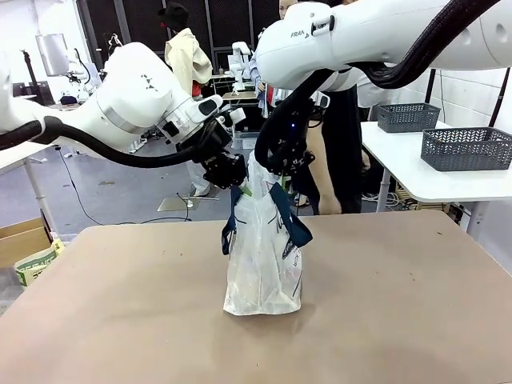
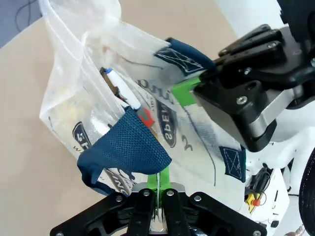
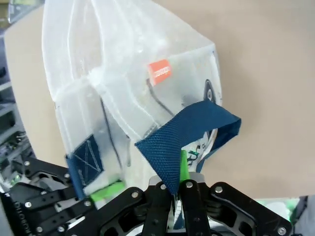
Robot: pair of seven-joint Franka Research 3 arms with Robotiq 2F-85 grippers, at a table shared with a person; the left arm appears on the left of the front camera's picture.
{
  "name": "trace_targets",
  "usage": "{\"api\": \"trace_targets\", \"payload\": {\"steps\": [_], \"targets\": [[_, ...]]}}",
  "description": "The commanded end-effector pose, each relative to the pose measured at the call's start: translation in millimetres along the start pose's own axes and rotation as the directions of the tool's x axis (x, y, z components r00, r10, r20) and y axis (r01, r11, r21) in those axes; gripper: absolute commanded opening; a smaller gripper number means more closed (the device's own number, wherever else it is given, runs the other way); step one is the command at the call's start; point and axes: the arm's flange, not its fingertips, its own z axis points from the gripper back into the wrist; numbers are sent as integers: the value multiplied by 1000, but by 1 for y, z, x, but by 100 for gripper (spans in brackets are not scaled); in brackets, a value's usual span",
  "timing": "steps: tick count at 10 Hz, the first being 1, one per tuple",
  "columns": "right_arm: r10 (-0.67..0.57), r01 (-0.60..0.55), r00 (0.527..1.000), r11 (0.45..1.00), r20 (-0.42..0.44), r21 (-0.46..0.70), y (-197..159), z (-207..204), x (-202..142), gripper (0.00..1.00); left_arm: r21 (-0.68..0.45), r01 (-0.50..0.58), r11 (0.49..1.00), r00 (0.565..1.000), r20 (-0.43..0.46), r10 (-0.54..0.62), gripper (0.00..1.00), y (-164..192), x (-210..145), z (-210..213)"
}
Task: Transfer purchased items from the store into the shopping bag.
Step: Move the Reusable shopping bag to the right side of the table.
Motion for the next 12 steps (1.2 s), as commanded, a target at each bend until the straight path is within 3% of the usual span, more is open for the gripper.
{"api": "trace_targets", "payload": {"steps": [1,4,5,11,12], "targets": [[-61,60,998,998,33,29,11,-2,3,0,-72,26,997,1000,0,-26,0,3,4,-1],[-77,76,996,996,35,44,17,-4,6,0,-91,-42,995,999,19,44,0,4,11,-4],[-71,69,997,996,41,49,15,-5,6,0,-42,6,999,1000,-4,-6,0,4,3,-7],[-60,59,998,998,18,34,12,-6,1,0,-28,-29,999,999,18,29,0,4,6,-12],[-57,56,998,998,16,34,12,-6,1,0,-21,-41,999,999,28,42,16,4,5,-10]]}}
